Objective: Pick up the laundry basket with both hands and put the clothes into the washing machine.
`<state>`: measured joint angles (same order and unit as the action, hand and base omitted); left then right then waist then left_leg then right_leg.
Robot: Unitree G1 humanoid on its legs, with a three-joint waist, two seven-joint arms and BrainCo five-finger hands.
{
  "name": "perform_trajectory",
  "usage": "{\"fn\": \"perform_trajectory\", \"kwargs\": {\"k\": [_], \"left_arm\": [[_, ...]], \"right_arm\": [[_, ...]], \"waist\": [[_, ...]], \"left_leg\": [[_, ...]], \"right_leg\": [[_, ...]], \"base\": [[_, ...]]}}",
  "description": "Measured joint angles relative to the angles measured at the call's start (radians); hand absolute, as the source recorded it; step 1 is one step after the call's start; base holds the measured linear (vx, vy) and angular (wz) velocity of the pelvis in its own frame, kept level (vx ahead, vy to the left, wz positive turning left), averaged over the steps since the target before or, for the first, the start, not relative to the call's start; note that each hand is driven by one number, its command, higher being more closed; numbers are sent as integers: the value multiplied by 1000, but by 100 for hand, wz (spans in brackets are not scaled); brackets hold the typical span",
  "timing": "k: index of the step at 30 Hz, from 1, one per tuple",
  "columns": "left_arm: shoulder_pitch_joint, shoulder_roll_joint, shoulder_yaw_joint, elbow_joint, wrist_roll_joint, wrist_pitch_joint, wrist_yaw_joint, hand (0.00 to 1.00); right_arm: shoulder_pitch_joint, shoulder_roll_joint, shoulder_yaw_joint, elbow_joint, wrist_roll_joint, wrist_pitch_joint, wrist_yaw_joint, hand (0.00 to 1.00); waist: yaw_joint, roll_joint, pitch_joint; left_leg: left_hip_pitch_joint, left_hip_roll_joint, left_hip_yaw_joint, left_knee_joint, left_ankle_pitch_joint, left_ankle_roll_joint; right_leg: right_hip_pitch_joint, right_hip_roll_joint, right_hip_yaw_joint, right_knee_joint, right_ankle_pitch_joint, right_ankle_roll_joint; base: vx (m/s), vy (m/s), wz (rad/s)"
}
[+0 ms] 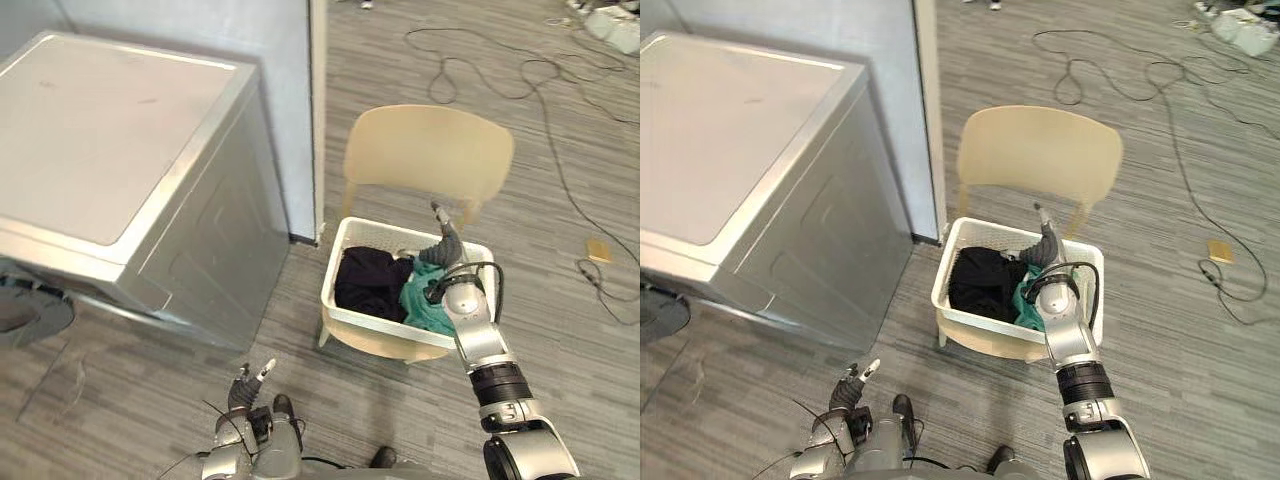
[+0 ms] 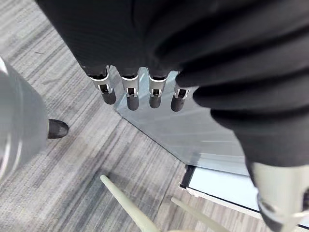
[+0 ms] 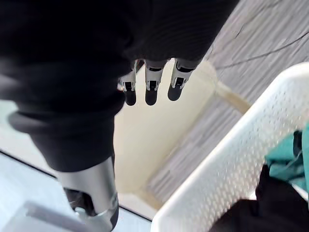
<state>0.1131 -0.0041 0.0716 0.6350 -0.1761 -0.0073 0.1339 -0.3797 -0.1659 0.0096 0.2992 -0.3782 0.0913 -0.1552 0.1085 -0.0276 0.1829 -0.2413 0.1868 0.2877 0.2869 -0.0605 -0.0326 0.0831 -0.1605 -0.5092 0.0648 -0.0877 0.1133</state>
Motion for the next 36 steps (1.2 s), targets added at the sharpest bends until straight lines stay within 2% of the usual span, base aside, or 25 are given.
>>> {"fn": "perform_trajectory", "kwargs": {"k": [3, 8, 13, 15, 18, 21, 25, 26, 29, 33, 35, 36], "left_arm": [[-1, -1, -5, -57, -1, -3, -6, 0], [-26, 2, -2, -90, -10, -3, -22, 0], [-58, 2, 3, -98, -16, -6, -19, 0], [-69, -1, 6, -128, -67, -14, -19, 0], [-89, -1, 10, -133, -131, -25, -17, 0], [-132, -6, 8, -141, -195, -45, 2, 0], [-174, -16, -18, -202, -261, -66, 5, 0], [-190, -17, -42, -226, -291, -74, 5, 0], [-230, -34, -84, -261, -327, -81, 3, 0], [-254, -50, -126, -305, -363, -93, 1, 0], [-258, -51, -149, -314, -364, -95, -1, 0], [-261, -52, -154, -314, -364, -96, -1, 0]], "right_arm": [[-75, -23, -4, 98, -39, 3, 7, 0], [-155, -48, -31, 174, -57, 31, 16, 0], [-267, -97, -45, 293, -57, 50, 27, 0], [-334, -130, -44, 334, -56, 58, 31, 0], [-389, -158, -44, 393, -55, 72, 43, 0], [-516, -177, -42, 556, -51, 77, 53, 0], [-698, -223, -38, 762, -31, 76, 54, 0], [-764, -253, -30, 836, -13, 74, 54, 0], [-842, -306, -4, 942, 23, 72, 52, 0], [-912, -328, 70, 1000, 59, 63, 54, 0], [-932, -333, 115, 1016, 66, 55, 56, 0], [-932, -338, 147, 1021, 66, 48, 55, 0]], "waist": [[19, 4, 45], [18, 11, 148], [18, 16, 210], [21, 19, 237], [23, 27, 246], [36, 34, 252], [49, 57, 287], [61, 71, 295], [81, 92, 307], [103, 113, 317], [107, 118, 320], [120, 118, 320]], "left_leg": [[-28, -19, -17, -17, 24, 10], [-70, -37, -26, -102, 95, 12], [-99, -37, -24, -148, 141, 15], [-118, -33, -16, -150, 146, 17], [-139, -31, -17, -150, 148, 18], [-159, -32, -14, -190, 187, 19], [-173, -31, -18, -239, 226, 17], [-192, -31, -28, -254, 235, 11], [-221, -33, -46, -279, 260, 14], [-257, -35, -56, -289, 282, 16], [-275, -36, -64, -297, 292, 6], [-276, -36, -67, -320, 306, -5]], "right_leg": [[-24, -11, -18, 6, 1, 2], [-99, -17, -30, 24, 3, -1], [-159, -14, -21, 36, 11, -13], [-186, -13, -11, 38, 14, -16], [-209, -11, -8, 38, 20, -16], [-251, -6, 2, 32, 43, -23], [-281, 8, 2, 16, 62, -31], [-302, 13, -1, 15, 67, -31], [-329, 19, -16, 9, 80, -35], [-362, 23, -19, 0, 87, -37], [-379, 24, -25, -1, 88, -37], [-391, 26, -25, -2, 90, -39]], "base": [[9, 29, 24], [-54, 12, 8], [-63, 25, -4], [-66, 44, -13], [-58, 50, -4], [-61, 41, -10], [-95, 40, -2], [-75, 41, 0], [-65, 53, 10], [-54, 58, 4], [-26, 32, 4], [0, 0, 0]]}}
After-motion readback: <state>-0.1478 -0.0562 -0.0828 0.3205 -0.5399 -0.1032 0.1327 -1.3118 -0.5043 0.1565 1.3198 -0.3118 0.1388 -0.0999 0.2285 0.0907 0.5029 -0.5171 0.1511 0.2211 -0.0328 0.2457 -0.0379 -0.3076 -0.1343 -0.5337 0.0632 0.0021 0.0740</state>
